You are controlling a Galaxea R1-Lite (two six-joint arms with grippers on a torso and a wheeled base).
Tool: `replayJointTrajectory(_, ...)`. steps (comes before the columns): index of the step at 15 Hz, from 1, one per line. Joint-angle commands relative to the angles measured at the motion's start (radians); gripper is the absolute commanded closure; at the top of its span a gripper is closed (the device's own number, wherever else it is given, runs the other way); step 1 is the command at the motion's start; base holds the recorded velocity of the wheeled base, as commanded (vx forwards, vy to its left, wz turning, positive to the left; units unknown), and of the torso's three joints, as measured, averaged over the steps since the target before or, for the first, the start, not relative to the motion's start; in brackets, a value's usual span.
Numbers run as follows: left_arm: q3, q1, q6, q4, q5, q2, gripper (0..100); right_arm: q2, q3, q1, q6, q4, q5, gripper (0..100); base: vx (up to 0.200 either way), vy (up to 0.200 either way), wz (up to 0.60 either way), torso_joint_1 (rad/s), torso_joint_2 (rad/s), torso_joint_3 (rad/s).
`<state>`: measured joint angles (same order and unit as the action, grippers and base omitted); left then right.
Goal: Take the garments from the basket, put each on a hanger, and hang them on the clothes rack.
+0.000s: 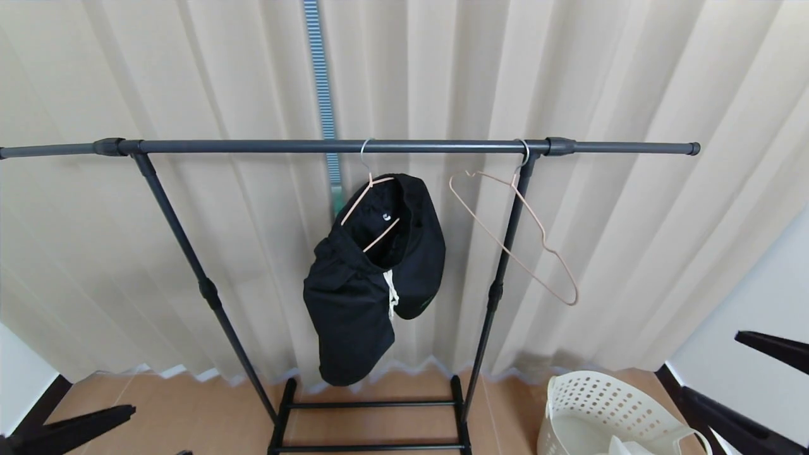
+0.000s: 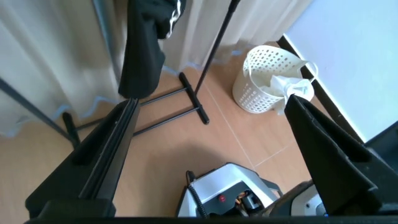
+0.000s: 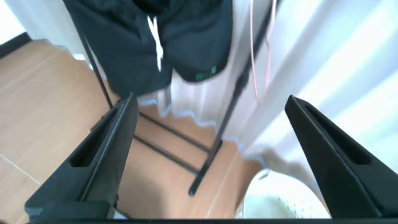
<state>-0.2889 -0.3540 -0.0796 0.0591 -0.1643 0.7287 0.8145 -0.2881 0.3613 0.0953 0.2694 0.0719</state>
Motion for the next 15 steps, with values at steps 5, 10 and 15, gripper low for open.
replayJointTrajectory(5, 0.157, 0.027, 0.000, -0.186, 0.022, -0.430, 0, -0.517, 0.224, -0.007, -0.057, -0.246, -0.069, 0, 0.000, 0.000, 0.00, 0.000, 0.00, 0.000)
replayJointTrajectory(10, 0.155, 0.112, 0.001, -0.286, 0.022, -0.522, 0, -0.607, 0.254, -0.010, -0.062, -0.348, -0.070, 0, 0.000, 0.000, 0.00, 0.000, 0.00, 0.000)
replayJointTrajectory(15, 0.162, 0.234, 0.023, -0.283, 0.055, -0.522, 0, -0.649, 0.254, -0.117, -0.082, -0.349, -0.073, 0, 0.000, 0.000, 0.00, 0.000, 0.00, 0.000)
